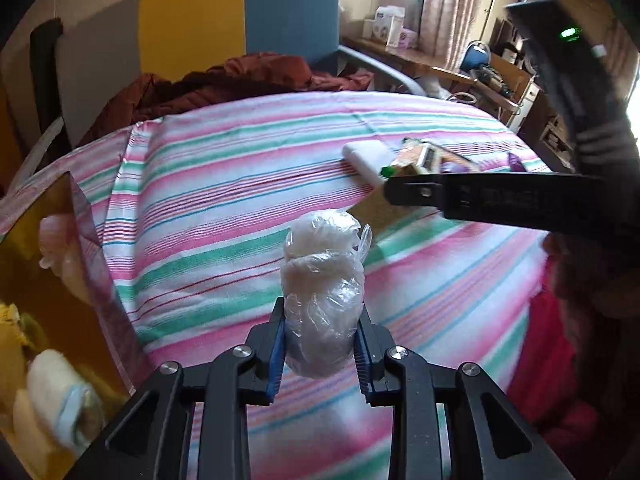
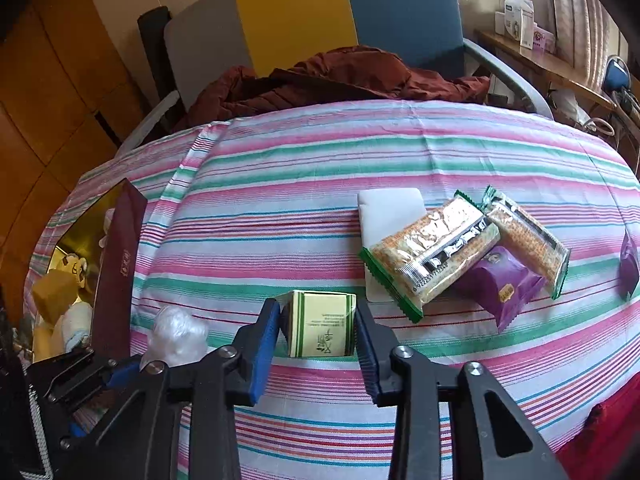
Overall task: Organize objects
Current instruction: 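Carry cotton ball and small box over the tray and release both into it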
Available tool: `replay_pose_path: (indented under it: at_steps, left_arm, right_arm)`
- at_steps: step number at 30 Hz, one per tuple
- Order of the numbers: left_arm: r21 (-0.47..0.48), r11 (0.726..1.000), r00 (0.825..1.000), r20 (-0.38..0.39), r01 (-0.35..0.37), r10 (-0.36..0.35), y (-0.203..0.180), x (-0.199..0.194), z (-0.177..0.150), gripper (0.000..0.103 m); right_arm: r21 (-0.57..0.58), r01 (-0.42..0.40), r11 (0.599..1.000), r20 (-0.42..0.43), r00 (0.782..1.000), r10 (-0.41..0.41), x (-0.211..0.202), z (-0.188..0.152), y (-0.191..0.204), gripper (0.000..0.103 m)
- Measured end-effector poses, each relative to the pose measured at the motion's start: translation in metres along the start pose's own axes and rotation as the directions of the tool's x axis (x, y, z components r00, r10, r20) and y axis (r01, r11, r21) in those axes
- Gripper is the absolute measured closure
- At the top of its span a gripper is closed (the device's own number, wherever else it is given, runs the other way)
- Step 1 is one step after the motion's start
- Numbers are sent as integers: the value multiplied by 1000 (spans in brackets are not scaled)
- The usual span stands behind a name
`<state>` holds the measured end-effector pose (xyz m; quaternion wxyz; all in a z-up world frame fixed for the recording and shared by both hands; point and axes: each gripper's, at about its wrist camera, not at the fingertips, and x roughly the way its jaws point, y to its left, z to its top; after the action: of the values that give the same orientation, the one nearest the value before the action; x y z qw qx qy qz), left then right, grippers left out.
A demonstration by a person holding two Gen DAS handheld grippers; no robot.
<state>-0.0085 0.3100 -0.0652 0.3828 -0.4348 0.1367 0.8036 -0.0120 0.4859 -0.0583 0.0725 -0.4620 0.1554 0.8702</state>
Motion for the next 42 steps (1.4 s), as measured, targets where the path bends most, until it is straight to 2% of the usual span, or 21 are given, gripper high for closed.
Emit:
replay_pose_path:
  at_steps: [4, 9, 15, 22, 29, 33, 34, 35, 36, 39, 42]
  left_arm:
    - [-19, 1000, 999, 50, 15, -14, 6, -34, -5, 73]
    - [-95, 995, 993, 120, 8, 4, 39, -77, -11, 73]
    - [-223, 974, 981, 178, -37, 78, 94, -118, -29, 73]
    - [-369, 922, 955, 210, -121, 210, 160, -157, -55, 73]
    - [-484, 851, 926, 188, -201, 326, 222, -173, -81, 73]
    - [-493, 836, 919, 161, -242, 361, 240, -167, -85, 71]
    - [-494, 829, 915, 147, -261, 375, 243, -164, -86, 70]
    - [-503, 818, 911, 130, -279, 391, 247, -161, -89, 69]
    - [-509, 814, 915, 116, -280, 388, 249, -158, -91, 67]
    - [-522, 810, 927, 90, -268, 365, 251, -149, -103, 56]
    - [-530, 805, 932, 73, -264, 354, 249, -144, -111, 55]
  right_arm:
    - [-16, 5, 1000, 26, 1000, -5, -6, -1, 5, 70]
    - [-31, 7, 999, 42, 999, -5, -10, -1, 13, 70]
    - [-46, -31, 998, 70, 997, 34, -22, -1, 36, 70]
    - [-145, -145, 979, 80, 984, 158, -33, 8, 102, 70]
    - [-283, -246, 927, 5, 966, 258, -14, 18, 192, 70]
    - [-296, -291, 910, -17, 954, 299, 1, 29, 233, 69]
    - [-291, -294, 910, -13, 953, 304, 4, 32, 241, 66]
    - [-287, -292, 912, -11, 953, 302, 6, 34, 246, 57]
    - [-284, -286, 915, -12, 955, 295, 8, 35, 249, 54]
    - [-291, -277, 916, -20, 959, 284, 10, 31, 254, 53]
    - [-300, -248, 921, -37, 968, 248, 13, 20, 251, 53]
